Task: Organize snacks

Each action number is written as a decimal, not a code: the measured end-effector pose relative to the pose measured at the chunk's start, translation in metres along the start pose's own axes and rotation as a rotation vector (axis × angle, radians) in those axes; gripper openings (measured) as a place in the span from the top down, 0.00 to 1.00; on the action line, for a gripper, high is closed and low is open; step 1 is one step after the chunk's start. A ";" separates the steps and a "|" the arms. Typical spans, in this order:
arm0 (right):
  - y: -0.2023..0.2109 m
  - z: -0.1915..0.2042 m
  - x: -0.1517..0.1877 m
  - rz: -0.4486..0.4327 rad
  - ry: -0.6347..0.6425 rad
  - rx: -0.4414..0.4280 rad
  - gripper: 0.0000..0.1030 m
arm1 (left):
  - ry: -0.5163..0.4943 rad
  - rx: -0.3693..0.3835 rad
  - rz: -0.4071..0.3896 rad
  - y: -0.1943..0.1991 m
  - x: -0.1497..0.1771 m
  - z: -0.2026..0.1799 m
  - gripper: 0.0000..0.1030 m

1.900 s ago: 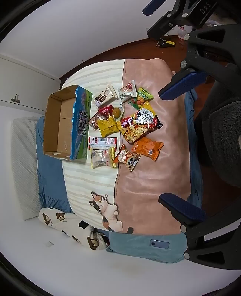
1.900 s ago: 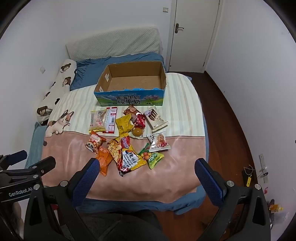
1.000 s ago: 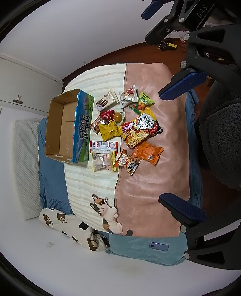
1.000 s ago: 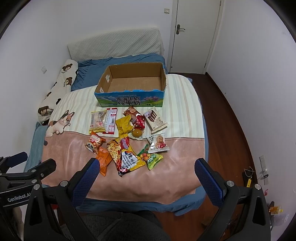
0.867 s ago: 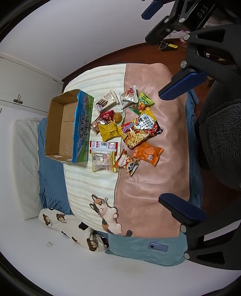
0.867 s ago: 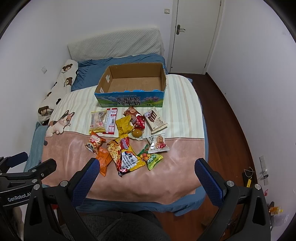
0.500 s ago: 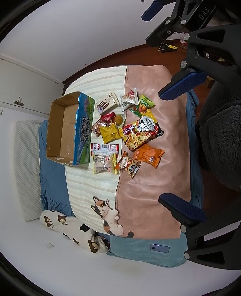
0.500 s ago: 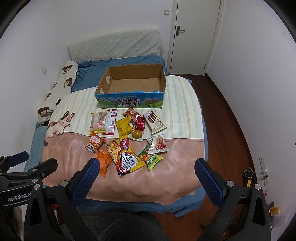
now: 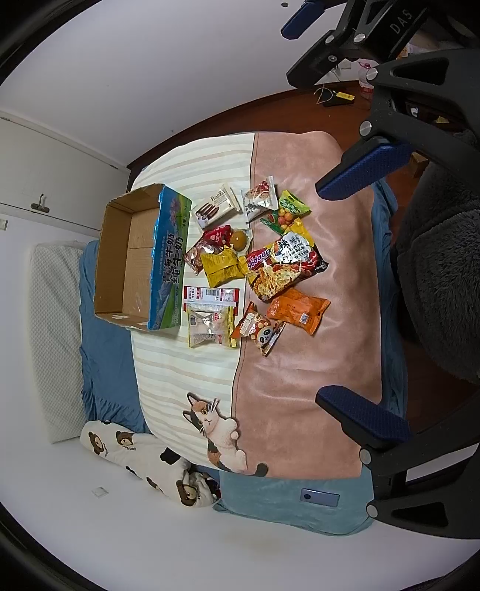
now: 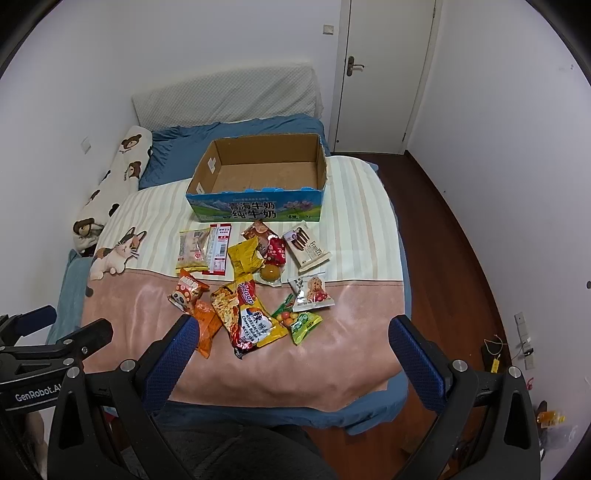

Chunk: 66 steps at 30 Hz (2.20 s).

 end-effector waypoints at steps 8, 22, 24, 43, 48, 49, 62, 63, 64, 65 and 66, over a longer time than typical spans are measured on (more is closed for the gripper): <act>0.003 0.001 0.000 -0.016 -0.005 0.007 0.00 | -0.003 -0.001 0.002 0.000 0.000 0.000 0.00; 0.004 0.003 -0.001 -0.018 -0.009 0.006 0.00 | -0.004 0.002 -0.002 0.001 -0.001 0.004 0.00; 0.005 0.004 -0.001 -0.018 -0.009 0.004 0.00 | -0.004 0.002 -0.004 0.001 -0.002 0.006 0.00; -0.012 0.006 -0.006 0.005 -0.020 -0.014 0.00 | 0.009 -0.002 -0.011 -0.007 -0.009 0.016 0.00; -0.061 0.004 -0.010 0.049 -0.064 -0.077 0.00 | 0.056 -0.101 -0.050 -0.042 -0.020 0.038 0.00; -0.075 0.004 -0.010 0.072 -0.074 -0.085 0.00 | 0.067 -0.133 -0.043 -0.055 -0.022 0.045 0.00; -0.316 0.070 0.005 0.374 0.106 -0.152 0.00 | 0.013 -0.273 0.211 -0.229 -0.007 0.083 0.00; -0.332 0.078 0.008 0.399 0.124 -0.162 0.00 | 0.000 -0.281 0.229 -0.239 -0.004 0.083 0.00; -0.345 0.086 0.011 0.415 0.146 -0.166 0.00 | -0.013 -0.275 0.251 -0.250 -0.002 0.082 0.00; -0.358 0.094 0.013 0.431 0.175 -0.168 0.00 | -0.023 -0.270 0.266 -0.260 0.000 0.081 0.00; -0.371 0.102 0.016 0.448 0.203 -0.171 0.00 | -0.030 -0.280 0.271 -0.266 0.003 0.082 0.00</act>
Point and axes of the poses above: each gripper's, at about its wrist camera, not at the fingertips, and y roughly against the way its jaws point, z to its left, x to its underside, the point moved 1 cm from there along -y, roughly the way its jaws point, and after that the axes turned 3 degrees about z, right-handed, at the moved point
